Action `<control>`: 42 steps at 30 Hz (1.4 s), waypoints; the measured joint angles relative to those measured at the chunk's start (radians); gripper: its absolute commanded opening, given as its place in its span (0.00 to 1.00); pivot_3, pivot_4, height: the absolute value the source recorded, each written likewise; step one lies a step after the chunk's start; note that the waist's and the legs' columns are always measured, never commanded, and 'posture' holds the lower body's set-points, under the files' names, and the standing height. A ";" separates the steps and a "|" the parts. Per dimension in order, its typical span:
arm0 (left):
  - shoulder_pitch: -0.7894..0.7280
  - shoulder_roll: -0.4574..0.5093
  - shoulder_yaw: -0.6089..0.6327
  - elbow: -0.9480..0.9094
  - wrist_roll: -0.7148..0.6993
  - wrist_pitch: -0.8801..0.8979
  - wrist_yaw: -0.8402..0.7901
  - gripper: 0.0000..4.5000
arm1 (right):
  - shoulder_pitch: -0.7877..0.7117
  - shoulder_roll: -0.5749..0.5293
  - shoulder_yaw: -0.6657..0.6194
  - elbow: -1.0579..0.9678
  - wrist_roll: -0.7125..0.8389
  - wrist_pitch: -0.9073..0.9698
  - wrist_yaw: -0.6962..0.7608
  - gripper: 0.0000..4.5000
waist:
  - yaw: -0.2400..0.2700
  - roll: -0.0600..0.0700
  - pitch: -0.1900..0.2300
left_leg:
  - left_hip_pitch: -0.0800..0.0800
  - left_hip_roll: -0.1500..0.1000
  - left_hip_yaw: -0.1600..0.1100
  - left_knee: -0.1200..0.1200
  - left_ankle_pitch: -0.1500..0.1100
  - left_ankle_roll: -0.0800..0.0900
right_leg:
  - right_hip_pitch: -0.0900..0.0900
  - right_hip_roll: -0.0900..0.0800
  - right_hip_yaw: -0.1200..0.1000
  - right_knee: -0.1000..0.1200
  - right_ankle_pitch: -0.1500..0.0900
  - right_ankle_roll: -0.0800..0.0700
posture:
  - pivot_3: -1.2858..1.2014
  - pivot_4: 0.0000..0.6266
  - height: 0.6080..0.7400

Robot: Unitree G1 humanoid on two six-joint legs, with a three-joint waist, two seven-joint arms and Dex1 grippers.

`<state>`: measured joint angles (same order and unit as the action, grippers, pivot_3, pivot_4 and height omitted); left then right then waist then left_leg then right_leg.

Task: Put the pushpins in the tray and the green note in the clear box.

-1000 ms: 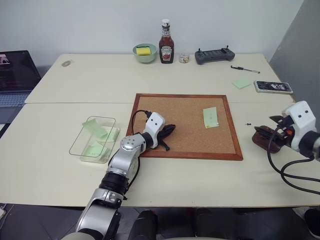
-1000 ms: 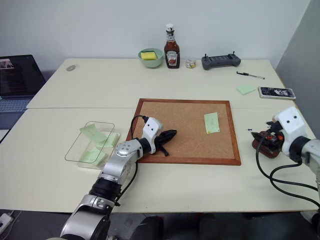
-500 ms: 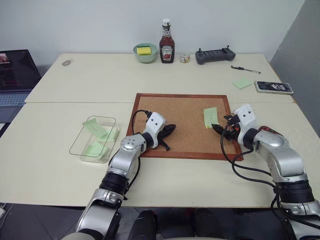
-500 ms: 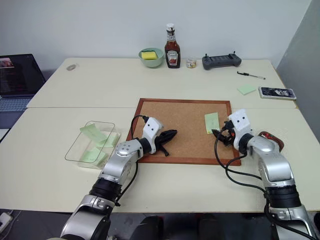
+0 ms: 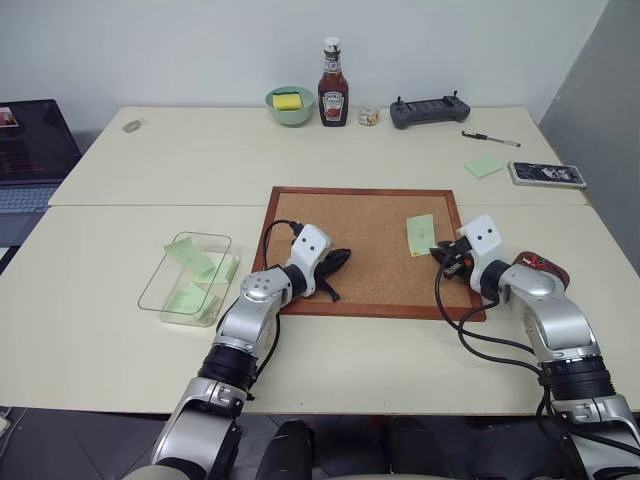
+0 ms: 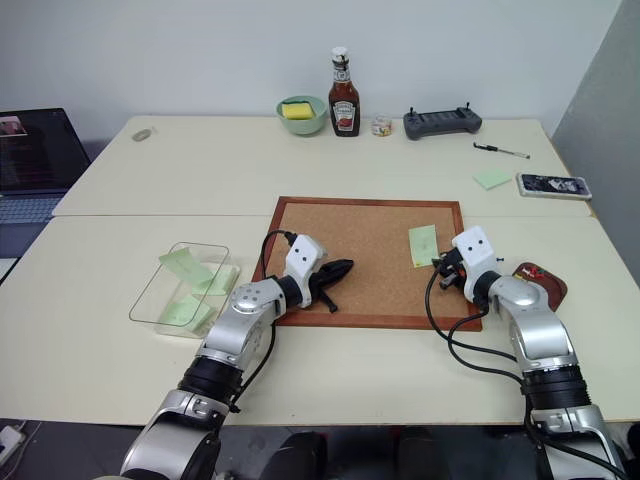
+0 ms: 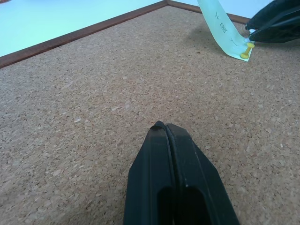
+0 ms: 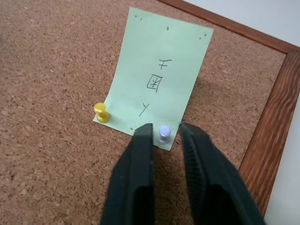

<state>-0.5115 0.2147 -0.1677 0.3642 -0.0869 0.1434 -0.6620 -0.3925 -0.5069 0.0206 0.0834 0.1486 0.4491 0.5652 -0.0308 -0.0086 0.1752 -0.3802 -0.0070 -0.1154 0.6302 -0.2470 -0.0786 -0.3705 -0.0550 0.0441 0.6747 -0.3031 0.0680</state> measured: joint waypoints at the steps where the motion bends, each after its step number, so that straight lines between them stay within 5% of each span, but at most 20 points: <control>1: 0.000 0.000 0.000 0.000 0.000 0.000 0.000 0.00 | 0.000 0.001 0.002 0.000 -0.003 -0.001 0.001 0.01 | 0.000 0.000 0.000 | 0.000 0.000 0.000 0.000 0.000 0.000 | 0.000 0.000 0.000 0.000 0.000 0.000 | 0.52 0.24 1.00; 21: 0.002 0.000 -0.001 -0.002 0.001 0.000 0.000 0.00 | -0.016 -0.020 -0.043 -0.211 0.105 0.137 0.028 0.01 | 0.000 0.000 0.000 | 0.000 0.000 0.000 0.000 0.000 0.000 | 0.000 0.000 0.000 0.000 0.000 0.000 | 0.52 0.24 1.00; 34: 0.005 0.005 0.001 0.003 0.004 -0.001 -0.003 0.00 | 0.272 -0.389 -0.276 -0.277 0.080 0.150 0.129 0.01 | 0.001 0.001 -0.001 | 0.001 0.000 0.001 0.000 0.000 0.000 | 0.001 0.000 0.001 -0.001 0.000 0.001 | 0.52 0.24 1.00; 42: -0.002 0.005 0.000 0.024 0.007 -0.008 -0.009 0.00 | 0.381 -0.455 -0.282 -0.264 0.000 0.100 0.148 0.01 | 0.001 0.002 -0.001 | 0.001 0.000 0.002 0.000 0.000 0.000 | 0.002 0.000 0.001 -0.001 -0.001 0.002 | 0.52 0.24 1.00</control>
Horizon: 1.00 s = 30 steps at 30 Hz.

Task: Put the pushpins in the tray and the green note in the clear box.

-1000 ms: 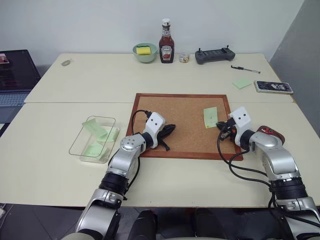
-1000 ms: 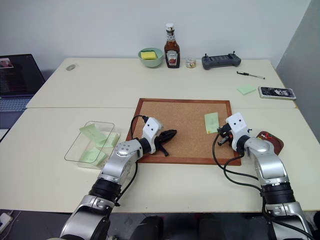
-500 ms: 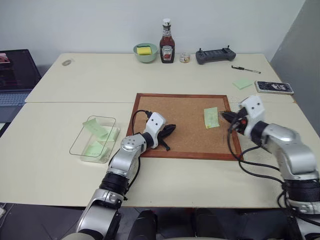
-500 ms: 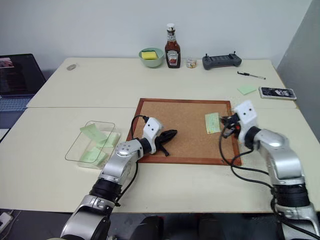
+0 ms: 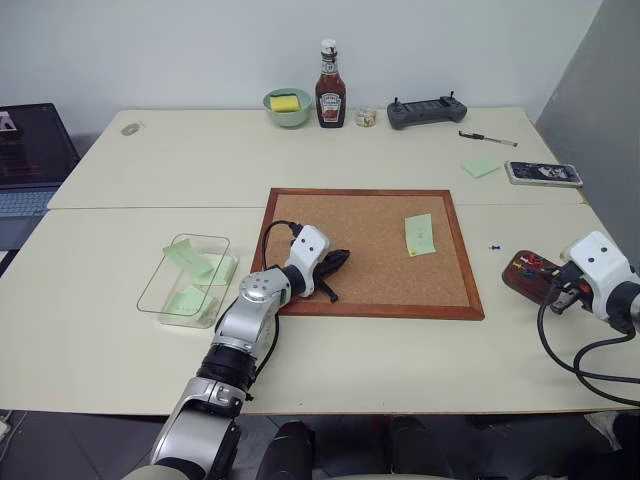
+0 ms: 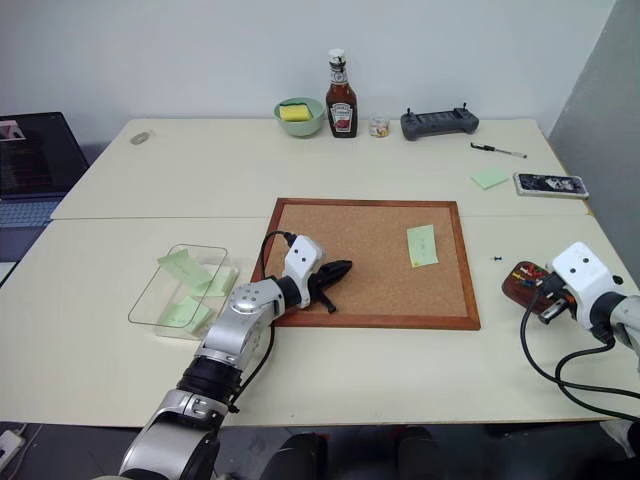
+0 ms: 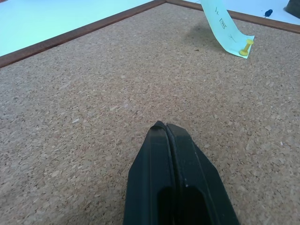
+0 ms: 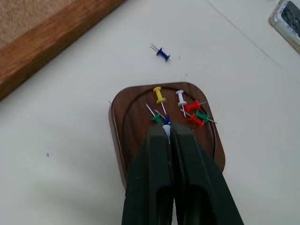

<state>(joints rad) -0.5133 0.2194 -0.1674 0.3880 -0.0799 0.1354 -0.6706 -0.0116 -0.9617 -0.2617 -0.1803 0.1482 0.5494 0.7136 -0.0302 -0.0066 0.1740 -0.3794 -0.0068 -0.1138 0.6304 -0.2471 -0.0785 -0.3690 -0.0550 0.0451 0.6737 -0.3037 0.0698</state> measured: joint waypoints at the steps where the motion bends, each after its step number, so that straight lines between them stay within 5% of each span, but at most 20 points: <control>1: 0.000 0.000 -0.001 0.001 0.001 -0.003 0.000 0.00 | 0.000 0.000 0.002 0.005 -0.008 -0.005 0.000 0.05 | 0.000 0.000 0.000 | 0.000 0.000 0.000 0.000 0.000 0.000 | 0.000 0.000 0.000 0.000 0.000 0.000 | 0.52 0.24 1.00; 14: 0.002 -0.001 -0.002 -0.001 0.006 -0.011 0.000 0.00 | -0.057 0.007 0.037 0.103 -0.048 -0.061 -0.020 0.71 | 0.001 0.000 0.000 | 0.000 0.000 0.000 0.000 0.000 0.000 | 0.000 0.000 0.000 0.000 0.000 -0.001 | 0.52 0.24 1.00; 21: 0.003 0.006 -0.002 -0.002 0.006 -0.011 -0.004 0.00 | -0.135 0.096 0.002 -0.071 0.124 0.059 0.022 0.71 | -0.002 0.001 -0.001 | 0.000 0.001 0.000 0.000 0.000 0.000 | 0.000 0.001 0.000 0.000 0.000 -0.001 | 0.52 0.24 1.00; 30: -0.002 0.002 0.001 -0.003 0.006 -0.009 -0.003 0.00 | -0.283 0.339 0.251 -0.045 0.126 0.071 -0.040 0.71 | -0.002 -0.001 -0.002 | -0.001 0.000 -0.001 0.000 0.000 0.000 | -0.001 0.000 0.000 0.000 0.001 -0.001 | 0.52 0.24 1.00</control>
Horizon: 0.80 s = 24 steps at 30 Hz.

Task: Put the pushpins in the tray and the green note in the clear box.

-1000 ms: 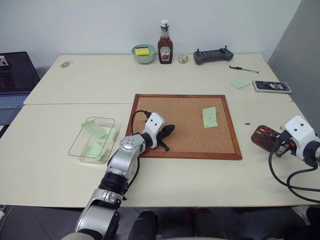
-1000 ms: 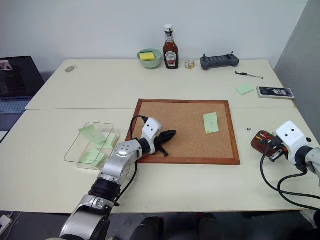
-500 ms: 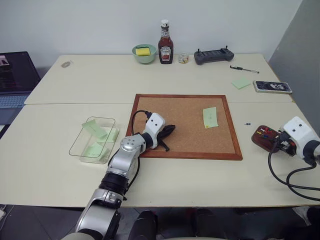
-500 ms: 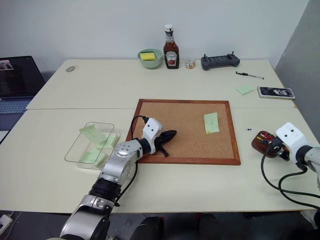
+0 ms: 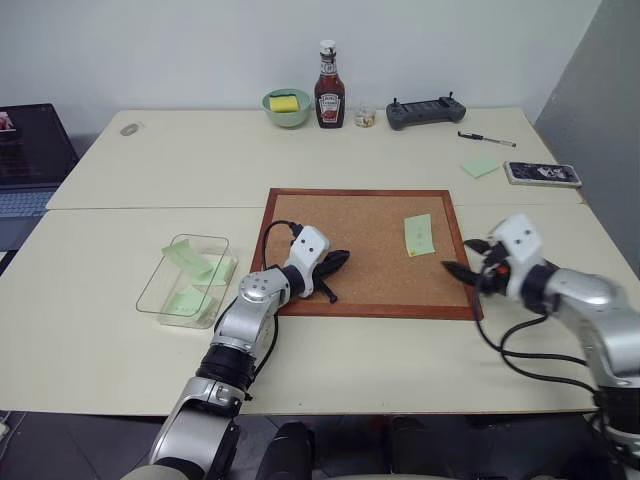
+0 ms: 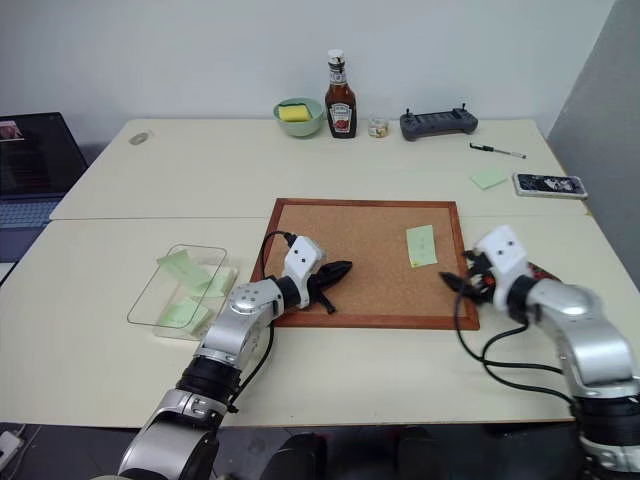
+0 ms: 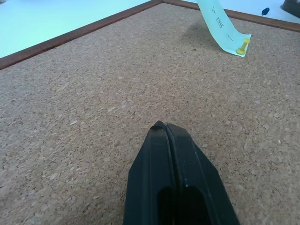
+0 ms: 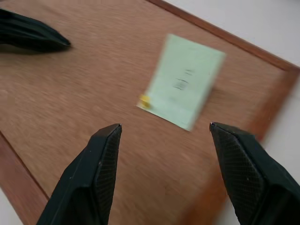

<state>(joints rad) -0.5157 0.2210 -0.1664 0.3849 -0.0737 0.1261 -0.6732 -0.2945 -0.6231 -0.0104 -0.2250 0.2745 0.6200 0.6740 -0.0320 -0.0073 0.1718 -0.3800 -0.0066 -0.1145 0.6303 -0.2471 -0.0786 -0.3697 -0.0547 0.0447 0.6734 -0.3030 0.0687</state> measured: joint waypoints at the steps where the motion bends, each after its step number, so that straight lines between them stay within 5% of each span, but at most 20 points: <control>1: 0.002 0.000 0.000 -0.001 0.000 0.000 0.002 0.00 | -0.024 0.018 0.020 0.029 -0.014 -0.017 -0.004 0.71 | 0.000 0.000 0.000 | 0.000 0.000 0.000 0.000 0.000 0.000 | 0.000 0.000 0.000 0.000 0.000 0.000 | 0.52 0.24 1.00; 9: 0.007 -0.002 -0.001 -0.017 0.000 0.005 0.010 0.00 | -0.112 0.080 0.076 0.211 -0.078 -0.111 -0.024 0.71 | 0.000 0.000 0.000 | 0.000 0.000 0.000 0.000 0.000 0.000 | -0.001 0.000 0.000 0.000 0.000 0.000 | 0.52 0.24 1.00; 24: 0.010 -0.001 0.001 -0.023 0.000 0.015 0.012 0.00 | -0.146 0.123 0.112 0.315 -0.127 -0.180 -0.015 0.06 | 0.000 0.000 0.000 | 0.000 0.000 0.000 0.000 0.000 0.000 | -0.001 0.000 0.000 0.001 0.000 0.000 | 0.52 0.24 1.00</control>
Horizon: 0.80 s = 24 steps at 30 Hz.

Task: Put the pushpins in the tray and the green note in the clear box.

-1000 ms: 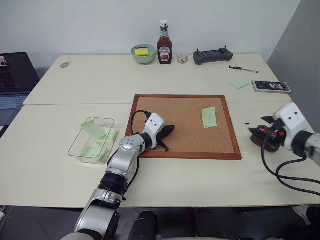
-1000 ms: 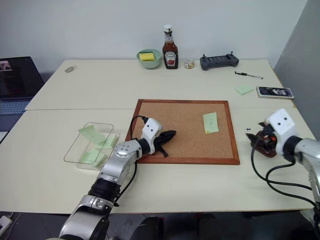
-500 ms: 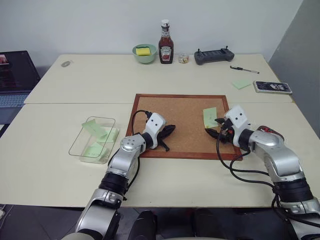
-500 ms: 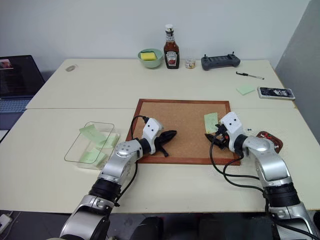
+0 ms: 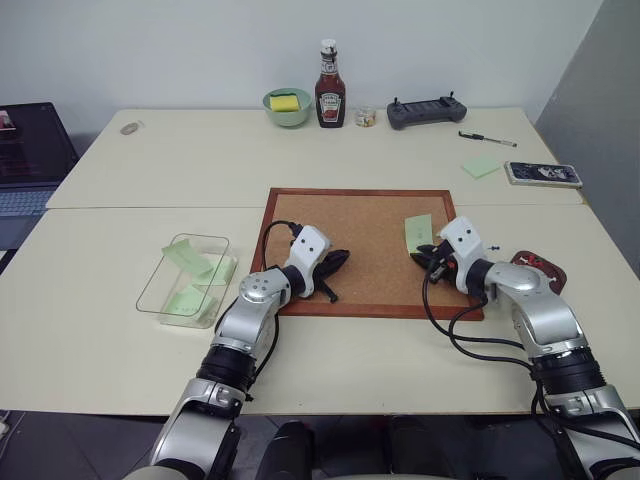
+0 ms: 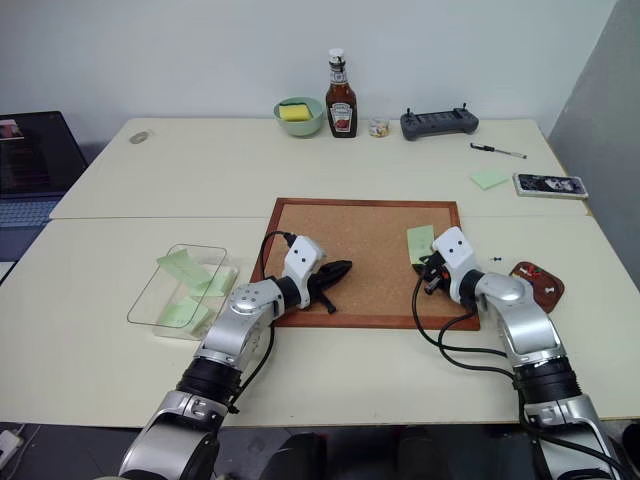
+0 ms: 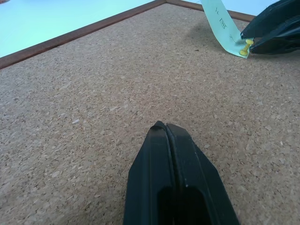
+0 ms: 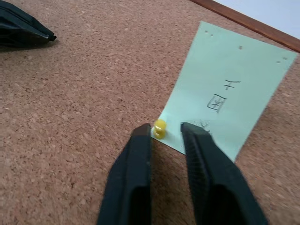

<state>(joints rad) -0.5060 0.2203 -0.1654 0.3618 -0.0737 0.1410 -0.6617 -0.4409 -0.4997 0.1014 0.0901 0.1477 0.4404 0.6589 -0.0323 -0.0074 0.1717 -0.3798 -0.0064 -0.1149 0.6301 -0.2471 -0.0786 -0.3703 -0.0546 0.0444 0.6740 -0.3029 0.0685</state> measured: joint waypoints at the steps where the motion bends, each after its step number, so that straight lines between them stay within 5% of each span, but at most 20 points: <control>1: 0.000 0.000 0.000 -0.001 0.000 0.000 0.000 0.00 | -0.004 0.000 0.000 0.003 -0.005 -0.003 0.004 0.01 | 0.000 0.000 0.000 | 0.000 0.000 0.000 0.000 0.000 0.000 | 0.000 0.000 0.000 0.000 0.000 0.000 | 0.52 0.24 1.00; 24: 0.003 -0.002 0.015 -0.010 -0.008 0.017 -0.004 0.04 | -0.018 -0.053 -0.026 -0.229 0.054 0.058 0.085 0.00 | 0.000 0.000 0.000 | -0.001 0.000 0.000 0.000 0.000 0.000 | -0.001 0.000 0.000 0.000 0.000 0.000 | 0.52 0.24 1.00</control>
<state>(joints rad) -0.5026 0.2180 -0.1501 0.3513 -0.0820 0.1577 -0.6653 -0.4590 -0.5526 0.0758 -0.1384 0.2022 0.4983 0.7443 -0.0321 -0.0073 0.1718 -0.3808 -0.0063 -0.1150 0.6300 -0.2471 -0.0785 -0.3717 -0.0545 0.0444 0.6741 -0.3029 0.0685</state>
